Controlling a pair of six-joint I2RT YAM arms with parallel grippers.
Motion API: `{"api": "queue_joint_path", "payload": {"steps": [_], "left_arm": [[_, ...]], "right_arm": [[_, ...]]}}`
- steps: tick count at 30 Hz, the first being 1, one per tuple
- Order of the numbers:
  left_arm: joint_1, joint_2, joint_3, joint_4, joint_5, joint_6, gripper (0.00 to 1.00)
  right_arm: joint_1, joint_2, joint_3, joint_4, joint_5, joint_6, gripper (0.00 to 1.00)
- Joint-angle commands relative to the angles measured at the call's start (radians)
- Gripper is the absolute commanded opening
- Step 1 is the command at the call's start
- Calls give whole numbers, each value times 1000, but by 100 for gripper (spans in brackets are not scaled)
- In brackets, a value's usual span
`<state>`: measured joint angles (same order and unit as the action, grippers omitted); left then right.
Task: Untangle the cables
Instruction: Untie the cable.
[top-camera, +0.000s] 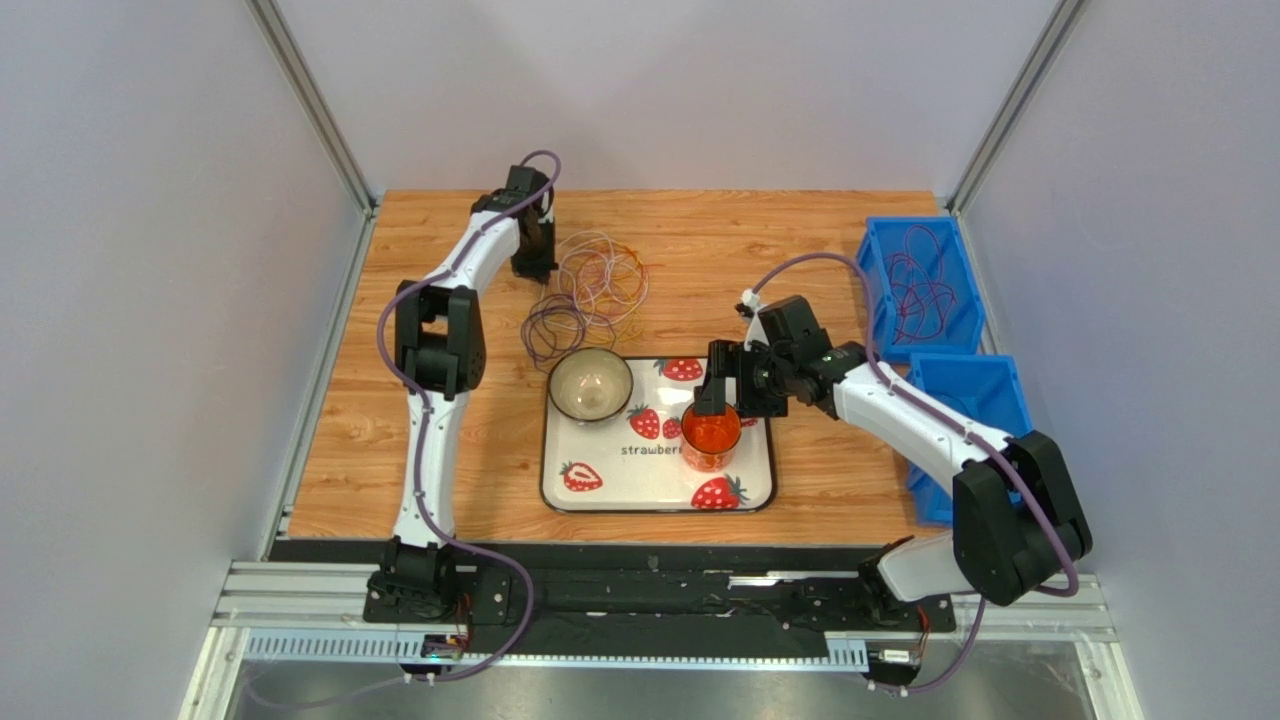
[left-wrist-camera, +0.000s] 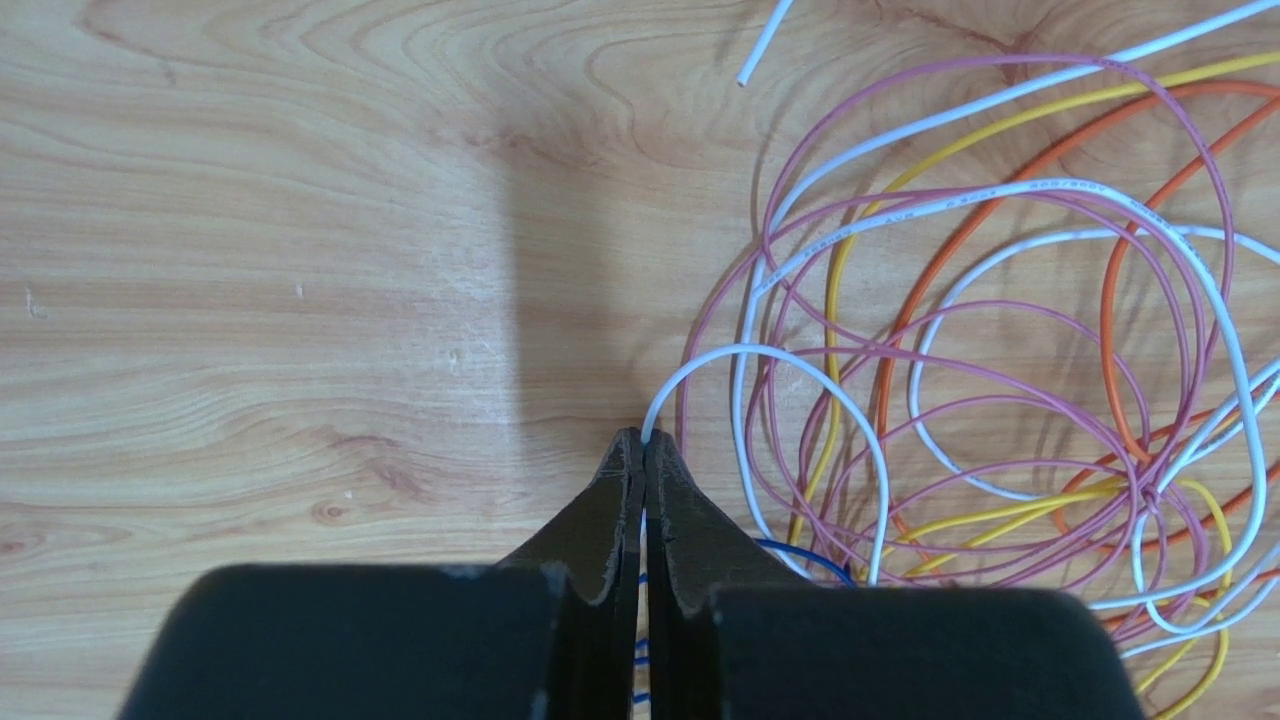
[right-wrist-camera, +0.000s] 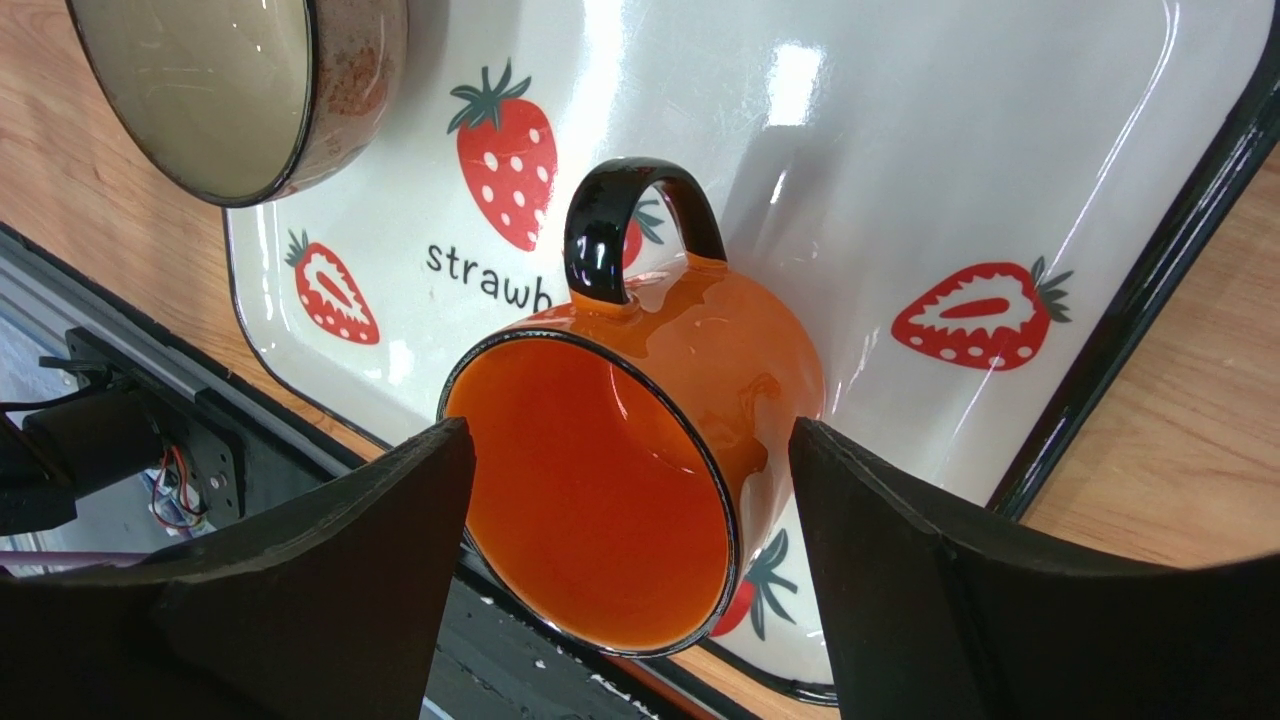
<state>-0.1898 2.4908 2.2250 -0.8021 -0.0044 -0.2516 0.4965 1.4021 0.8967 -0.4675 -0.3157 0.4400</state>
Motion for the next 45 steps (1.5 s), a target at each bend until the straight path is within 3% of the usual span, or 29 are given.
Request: {"api": "queue_joint_path", "payload": {"steps": [1,8,17,27,35,45], "left_arm": [[0,-110,-31,10,32,0,0],[0,-295,-13,6,75,-20,0],[0,-435,116,-45,199,-34,0],[-16,-638,134,17,336,3,0],[-16,-771,-5,29,380,-18,0],[-17,-891,-237,121,380,-54,0]], "right_arm": [[5,-54,19,-16,17,-7,81],[7,-86,82,-75,35,-17,81],[5,-118,235,-158,50,-32,81],[7,-124,396,-146,-8,-41,82],[7,-88,478,44,-46,-118,82],[57,260,738,61,64,-274,81]]}}
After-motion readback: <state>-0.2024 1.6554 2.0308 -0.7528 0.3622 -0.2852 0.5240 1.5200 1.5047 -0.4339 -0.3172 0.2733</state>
